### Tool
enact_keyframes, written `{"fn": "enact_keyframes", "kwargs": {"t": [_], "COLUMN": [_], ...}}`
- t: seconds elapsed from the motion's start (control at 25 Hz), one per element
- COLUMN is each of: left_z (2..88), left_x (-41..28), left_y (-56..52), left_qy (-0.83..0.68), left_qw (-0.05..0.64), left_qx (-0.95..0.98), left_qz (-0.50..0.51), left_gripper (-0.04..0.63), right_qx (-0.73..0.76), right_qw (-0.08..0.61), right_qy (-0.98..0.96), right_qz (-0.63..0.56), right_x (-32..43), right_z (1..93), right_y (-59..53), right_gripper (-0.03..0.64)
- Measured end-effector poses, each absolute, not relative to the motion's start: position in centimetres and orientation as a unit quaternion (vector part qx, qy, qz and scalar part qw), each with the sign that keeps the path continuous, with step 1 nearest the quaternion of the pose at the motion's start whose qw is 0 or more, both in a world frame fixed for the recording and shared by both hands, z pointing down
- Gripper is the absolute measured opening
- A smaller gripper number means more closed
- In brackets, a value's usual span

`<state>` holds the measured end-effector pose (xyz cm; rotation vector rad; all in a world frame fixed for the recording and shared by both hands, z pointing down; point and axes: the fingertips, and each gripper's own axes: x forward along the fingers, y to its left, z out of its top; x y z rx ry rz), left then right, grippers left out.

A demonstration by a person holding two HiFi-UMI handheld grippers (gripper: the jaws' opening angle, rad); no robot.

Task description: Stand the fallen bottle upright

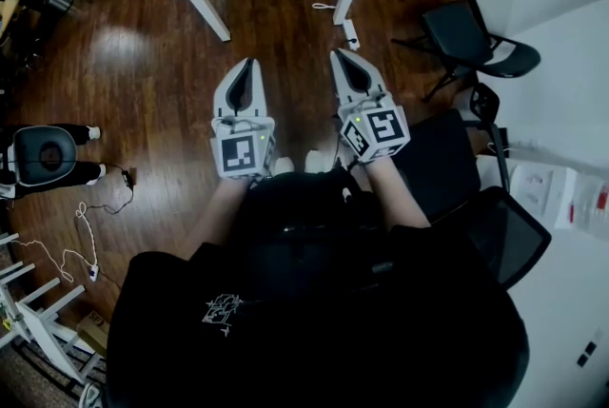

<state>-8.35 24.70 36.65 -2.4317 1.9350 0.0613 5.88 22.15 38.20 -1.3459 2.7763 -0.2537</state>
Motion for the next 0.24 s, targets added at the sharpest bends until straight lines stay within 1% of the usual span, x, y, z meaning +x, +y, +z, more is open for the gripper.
{"fn": "enact_keyframes", "kwargs": {"t": [0.24], "left_z": [36.74], "left_x": [-7.99], "left_y": [25.10], "left_qy": [0.621], "left_qw": [0.019], "left_qx": [-0.783], "left_qz": [0.021], "left_gripper": [-0.005], "right_qx": [-0.437], "right_qw": [0.023], "right_qy": [0.895], "right_qz": [-0.083], "right_x": [6.26], "right_z": [38.35], "right_y": [22.12], "right_gripper": [0.008]}}
